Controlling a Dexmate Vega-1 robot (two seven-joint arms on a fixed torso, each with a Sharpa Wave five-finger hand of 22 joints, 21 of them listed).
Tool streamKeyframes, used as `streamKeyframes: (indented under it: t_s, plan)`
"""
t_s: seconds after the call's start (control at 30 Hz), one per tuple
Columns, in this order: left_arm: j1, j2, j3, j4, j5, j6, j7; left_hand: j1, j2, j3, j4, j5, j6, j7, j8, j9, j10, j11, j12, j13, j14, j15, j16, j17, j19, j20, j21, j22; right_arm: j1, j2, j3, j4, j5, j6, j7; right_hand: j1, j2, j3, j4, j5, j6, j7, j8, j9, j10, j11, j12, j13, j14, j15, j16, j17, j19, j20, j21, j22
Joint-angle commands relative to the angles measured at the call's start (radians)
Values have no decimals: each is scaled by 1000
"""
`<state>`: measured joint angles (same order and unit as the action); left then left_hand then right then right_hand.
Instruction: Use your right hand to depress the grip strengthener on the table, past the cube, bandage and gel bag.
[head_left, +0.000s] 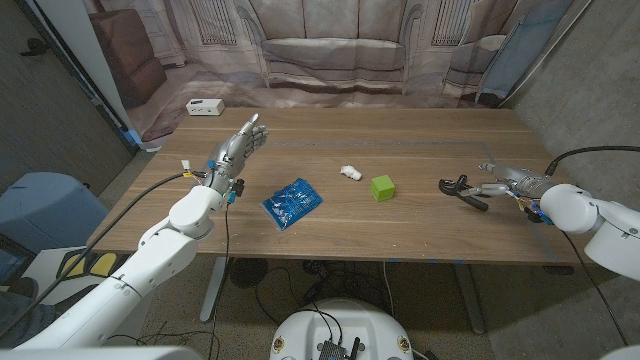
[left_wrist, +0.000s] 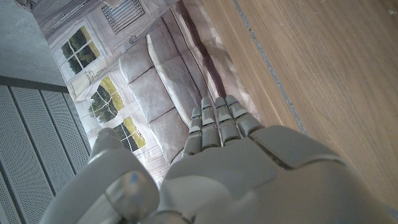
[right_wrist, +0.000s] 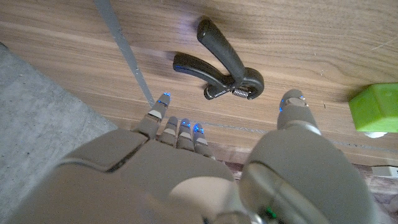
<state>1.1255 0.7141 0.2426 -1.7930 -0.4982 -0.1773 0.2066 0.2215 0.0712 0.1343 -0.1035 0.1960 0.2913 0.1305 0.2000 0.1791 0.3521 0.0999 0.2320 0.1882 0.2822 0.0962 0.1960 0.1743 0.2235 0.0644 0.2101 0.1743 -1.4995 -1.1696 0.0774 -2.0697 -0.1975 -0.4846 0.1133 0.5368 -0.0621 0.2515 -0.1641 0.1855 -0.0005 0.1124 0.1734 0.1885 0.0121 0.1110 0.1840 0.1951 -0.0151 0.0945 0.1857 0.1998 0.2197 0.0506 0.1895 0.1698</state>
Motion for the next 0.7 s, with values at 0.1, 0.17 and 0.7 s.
streamKeyframes:
  t_s: [0.1,0.17,0.7]
  plan:
    - [0,-5,6,4,-3,-1,-1,9,1,4,-5,-1,8,0,-4,2,10,2,-7,4,11,0,-3,6,9,1,-5,5,40,-114,-80,-1,24,-53,-14,26,-4,11,-3,11,-19,-15,7,5,-20,0,-2,3,-29,2,-1,2,-15,-11,-5,2]
    - [0,-5,7,5,-3,-1,-1,9,1,5,-5,-1,9,0,-4,2,11,1,-7,4,12,-1,-3,6,9,1,-5,5,58,-131,-100,1,31,-58,-8,28,-5,11,-2,11,-16,-22,10,5,-22,0,-1,3,-34,4,-2,2,-23,-12,-7,2]
    - [-2,-5,12,4,-8,16,4,10,3,6,-5,-1,11,-1,-4,2,13,2,-8,5,14,0,-3,6,10,2,-6,5,215,-228,-276,46,115,-35,39,41,-10,13,3,12,-44,-1,11,6,-46,-12,4,1,-38,-18,8,2,4,-35,9,2]
